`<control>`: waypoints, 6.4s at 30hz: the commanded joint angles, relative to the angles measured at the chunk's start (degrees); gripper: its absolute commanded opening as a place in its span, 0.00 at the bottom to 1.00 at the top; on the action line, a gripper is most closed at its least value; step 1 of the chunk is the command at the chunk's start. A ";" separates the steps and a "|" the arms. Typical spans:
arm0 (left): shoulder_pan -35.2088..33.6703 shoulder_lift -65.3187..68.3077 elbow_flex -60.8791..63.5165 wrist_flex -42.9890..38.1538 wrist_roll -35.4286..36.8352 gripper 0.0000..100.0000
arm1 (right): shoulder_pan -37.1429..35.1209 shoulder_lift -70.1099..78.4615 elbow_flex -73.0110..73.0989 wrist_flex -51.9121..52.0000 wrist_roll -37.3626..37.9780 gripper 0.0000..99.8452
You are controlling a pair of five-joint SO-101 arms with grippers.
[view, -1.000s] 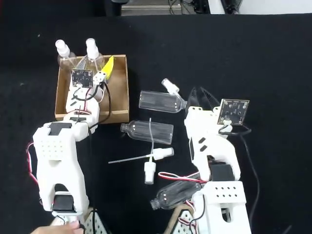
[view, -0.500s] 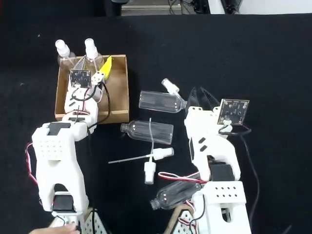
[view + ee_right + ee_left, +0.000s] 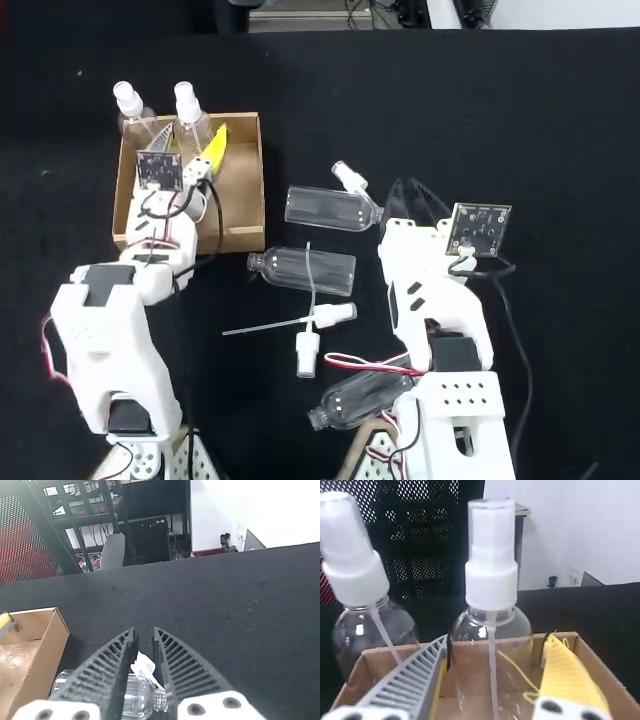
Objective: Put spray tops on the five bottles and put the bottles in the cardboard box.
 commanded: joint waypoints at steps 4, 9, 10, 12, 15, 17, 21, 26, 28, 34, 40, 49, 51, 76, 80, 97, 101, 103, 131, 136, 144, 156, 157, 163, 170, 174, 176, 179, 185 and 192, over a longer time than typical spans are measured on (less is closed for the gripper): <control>0.48 -10.73 4.88 0.09 3.60 0.28 | 0.62 0.40 -0.75 -1.85 0.18 0.04; -0.66 -15.38 9.71 0.09 3.60 0.28 | 0.62 0.40 -0.75 -1.85 0.18 0.04; -0.66 -16.53 11.03 0.09 3.60 0.28 | 0.62 0.40 -0.75 -1.85 0.18 0.04; -0.57 -19.16 14.11 0.09 3.60 0.28 | 0.62 0.40 -0.75 -1.85 0.18 0.04; -0.40 -23.47 18.86 0.09 3.60 0.28 | 0.62 0.40 -0.66 -1.85 0.18 0.04; -0.84 -25.93 20.53 0.62 3.60 0.28 | 0.53 0.40 -0.66 -1.85 0.18 0.04; -2.77 -31.74 19.47 11.87 3.60 0.14 | -1.14 0.48 -0.40 -1.76 0.53 0.04; -3.21 -42.20 17.71 33.14 3.43 0.09 | -1.23 0.48 -0.31 -1.76 2.73 0.04; -3.21 -46.24 20.18 39.03 3.25 0.15 | -1.23 0.48 -0.31 -1.76 2.81 0.04; -2.95 -58.11 27.65 40.44 3.52 0.25 | -1.23 0.48 -0.31 -1.76 2.81 0.04; -1.27 -64.79 16.22 68.04 3.60 0.22 | -1.23 0.48 -0.31 -1.76 2.90 0.04; 2.07 -47.65 -1.63 80.00 3.16 0.22 | -1.23 0.48 -0.22 -1.67 2.90 0.04; 3.12 -43.78 -3.65 80.00 3.43 0.22 | -1.23 0.48 -0.22 -1.67 2.90 0.04; -0.04 -26.46 -8.22 64.18 10.99 0.21 | -1.23 0.48 -0.22 -1.76 2.90 0.04; -0.04 -26.46 -8.31 64.09 10.99 0.21 | -1.23 0.48 -0.31 -1.76 2.90 0.04; -2.77 -25.41 -9.89 64.44 13.98 0.21 | -1.23 0.48 -0.31 -1.76 2.90 0.04; -2.86 -25.41 -9.89 64.44 13.80 0.21 | -1.23 0.48 -0.31 -1.76 2.90 0.04; -2.68 -25.41 -9.89 64.53 13.80 0.21 | -1.23 0.48 -0.31 -1.76 2.90 0.04; -1.27 -33.67 -4.62 64.62 13.71 0.21 | -1.23 0.48 -0.31 -1.76 2.90 0.04; -1.36 -38.95 0.84 64.62 13.63 0.21 | -1.23 0.48 -0.31 -1.76 2.90 0.04; -1.54 -44.75 2.15 80.09 11.08 0.21 | -1.32 0.48 -0.40 -1.58 2.90 0.04; -1.19 -61.54 11.12 98.73 11.34 0.21 | -5.10 0.48 -4.35 6.42 2.99 0.04; -1.01 -62.86 13.58 97.32 11.34 0.21 | -6.07 0.48 -5.93 8.97 3.43 0.04; -0.92 -70.59 23.96 88.44 11.60 0.21 | -16.26 0.57 -12.79 23.12 13.36 0.04; -1.27 -77.89 29.93 86.33 18.37 0.21 | -25.23 3.47 -20.70 36.66 17.67 0.13; -1.45 -81.14 33.10 82.73 18.55 0.21 | -27.69 15.16 -26.68 40.35 18.02 0.19; -1.45 -82.90 33.71 82.46 18.29 0.21 | -28.84 21.76 -29.85 41.23 19.87 0.19; -1.54 -85.10 33.80 82.73 18.20 0.21 | -28.75 29.93 -33.27 39.82 21.71 0.19; -2.86 -88.70 33.45 81.05 18.20 0.21 | -28.75 35.65 -32.84 33.67 25.41 0.19; -6.20 -99.43 31.78 92.48 18.29 0.21 | -31.30 36.88 -34.42 39.82 31.21 0.19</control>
